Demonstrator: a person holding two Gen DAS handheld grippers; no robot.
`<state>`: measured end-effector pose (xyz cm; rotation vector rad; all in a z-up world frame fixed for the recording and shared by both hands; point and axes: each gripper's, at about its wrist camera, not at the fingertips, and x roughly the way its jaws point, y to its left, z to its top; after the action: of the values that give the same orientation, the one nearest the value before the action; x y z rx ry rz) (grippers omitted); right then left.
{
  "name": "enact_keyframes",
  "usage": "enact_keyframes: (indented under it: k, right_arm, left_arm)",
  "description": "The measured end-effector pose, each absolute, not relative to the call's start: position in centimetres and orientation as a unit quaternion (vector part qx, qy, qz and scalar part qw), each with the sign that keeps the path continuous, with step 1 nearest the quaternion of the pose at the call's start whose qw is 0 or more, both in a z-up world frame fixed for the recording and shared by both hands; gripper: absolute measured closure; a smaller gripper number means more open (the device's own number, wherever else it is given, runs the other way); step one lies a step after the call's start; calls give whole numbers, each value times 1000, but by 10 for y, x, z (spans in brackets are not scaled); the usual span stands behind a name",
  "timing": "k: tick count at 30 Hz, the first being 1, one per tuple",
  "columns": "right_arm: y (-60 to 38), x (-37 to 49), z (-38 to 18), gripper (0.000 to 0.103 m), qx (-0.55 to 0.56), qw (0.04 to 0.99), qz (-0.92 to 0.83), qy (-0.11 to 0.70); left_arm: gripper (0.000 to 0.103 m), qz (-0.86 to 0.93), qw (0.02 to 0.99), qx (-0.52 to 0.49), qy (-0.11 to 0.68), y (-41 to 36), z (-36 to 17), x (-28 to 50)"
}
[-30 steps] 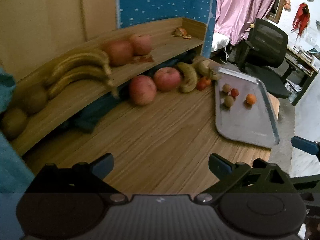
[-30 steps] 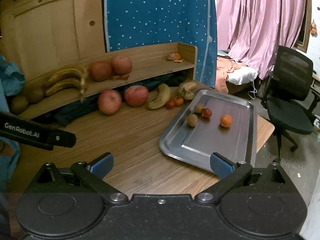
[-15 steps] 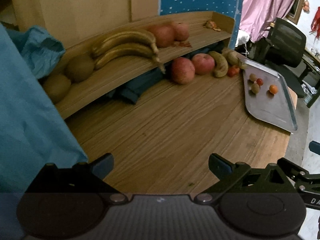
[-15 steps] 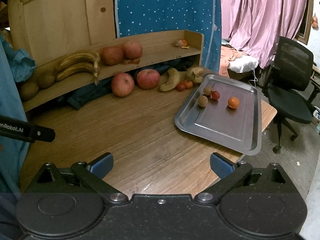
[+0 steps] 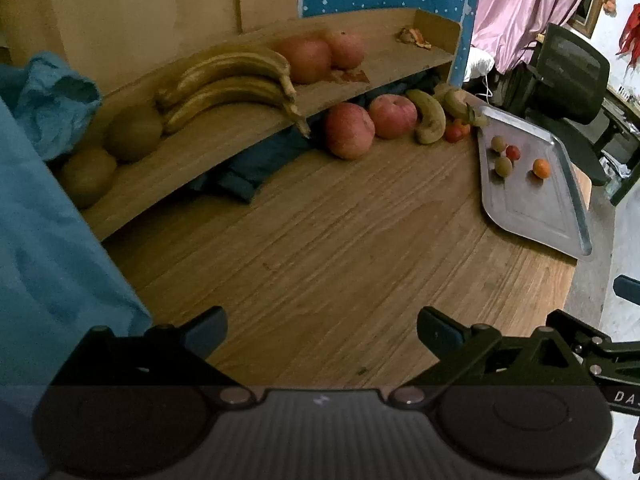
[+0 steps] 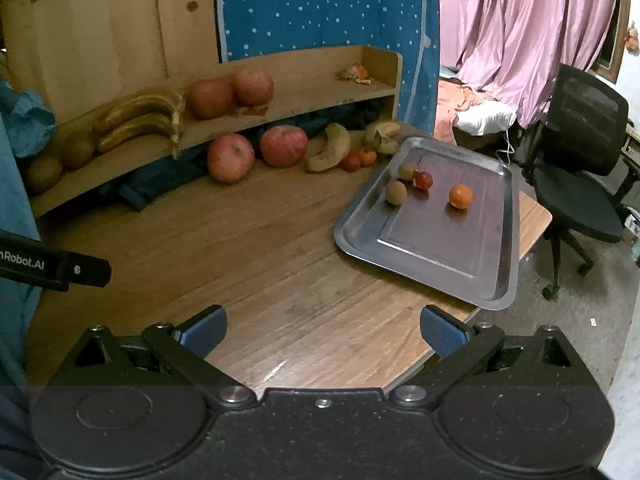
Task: Organize fruits
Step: 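Withdraw both open tools from the metal tray, then move right tool toward a red apple while left tool approaches another red apple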
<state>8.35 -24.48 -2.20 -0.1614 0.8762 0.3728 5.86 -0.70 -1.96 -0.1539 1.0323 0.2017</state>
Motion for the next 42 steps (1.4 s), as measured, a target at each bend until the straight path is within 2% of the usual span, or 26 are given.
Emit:
enact_keyframes:
  k: [9, 24, 42]
  right_arm:
    - [-262, 152, -32, 1, -102, 872, 208, 432]
    - [-249, 300, -59, 1, -176, 827, 351, 402]
    - [-153, 366, -95, 3, -258, 748, 520, 321]
  left_arm:
    - [0, 116, 851, -95, 503, -24, -30, 104]
    - [0, 216, 829, -166, 488, -35, -56, 225]
    - [0, 340, 788, -219, 464, -2, -74, 295]
